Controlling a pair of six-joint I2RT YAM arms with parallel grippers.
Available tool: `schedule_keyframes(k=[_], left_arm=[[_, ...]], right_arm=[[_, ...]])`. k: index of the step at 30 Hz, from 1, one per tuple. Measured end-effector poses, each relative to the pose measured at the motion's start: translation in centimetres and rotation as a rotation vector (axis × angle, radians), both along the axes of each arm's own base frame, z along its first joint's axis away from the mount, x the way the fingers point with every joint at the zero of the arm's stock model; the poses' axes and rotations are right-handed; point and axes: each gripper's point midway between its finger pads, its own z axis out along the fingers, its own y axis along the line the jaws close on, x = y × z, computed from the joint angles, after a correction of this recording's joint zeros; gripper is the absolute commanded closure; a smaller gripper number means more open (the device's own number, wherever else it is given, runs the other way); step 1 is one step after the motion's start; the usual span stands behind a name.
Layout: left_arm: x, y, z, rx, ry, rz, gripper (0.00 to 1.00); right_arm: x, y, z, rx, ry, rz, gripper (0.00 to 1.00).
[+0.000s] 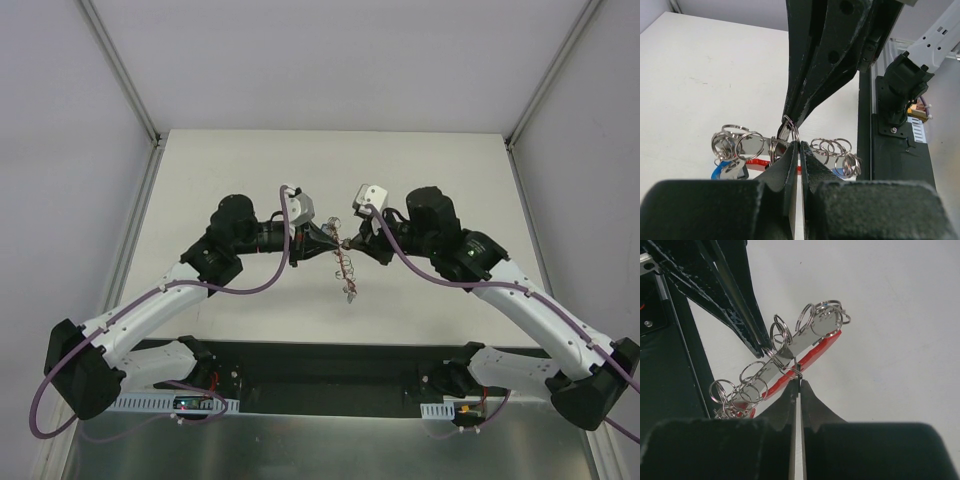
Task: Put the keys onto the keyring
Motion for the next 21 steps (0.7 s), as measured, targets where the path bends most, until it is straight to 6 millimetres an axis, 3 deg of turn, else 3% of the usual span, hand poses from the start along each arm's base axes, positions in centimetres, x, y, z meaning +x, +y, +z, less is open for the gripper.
schedule_keyframes(k=[13, 21], left_arm=[[-0.4, 0.1, 1.0, -0.061, -0.044, -0.007, 1.0], [-0.5, 0.1, 0.1, -0.061, -0.02, -0.006, 1.0]], right_arm=[[-1.7, 1.2, -1.5, 0.035, 0.132, 0.116, 0.99], [-1.8, 1.7, -2.7, 0.029, 0.179, 0.128, 0.99]])
